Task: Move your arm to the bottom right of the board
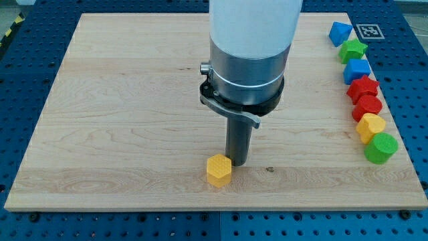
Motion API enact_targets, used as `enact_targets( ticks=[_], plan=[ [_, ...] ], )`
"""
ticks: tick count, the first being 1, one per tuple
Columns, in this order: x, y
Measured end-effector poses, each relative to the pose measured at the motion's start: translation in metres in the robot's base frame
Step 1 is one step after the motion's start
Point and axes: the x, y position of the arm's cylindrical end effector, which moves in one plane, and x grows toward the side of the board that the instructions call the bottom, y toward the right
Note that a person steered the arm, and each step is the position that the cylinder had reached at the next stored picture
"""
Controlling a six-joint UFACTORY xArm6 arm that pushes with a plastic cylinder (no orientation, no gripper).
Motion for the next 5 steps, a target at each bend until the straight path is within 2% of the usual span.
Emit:
enact_targets(
  ticks=[5],
  plan=[
    [0.001,0.016]
  ],
)
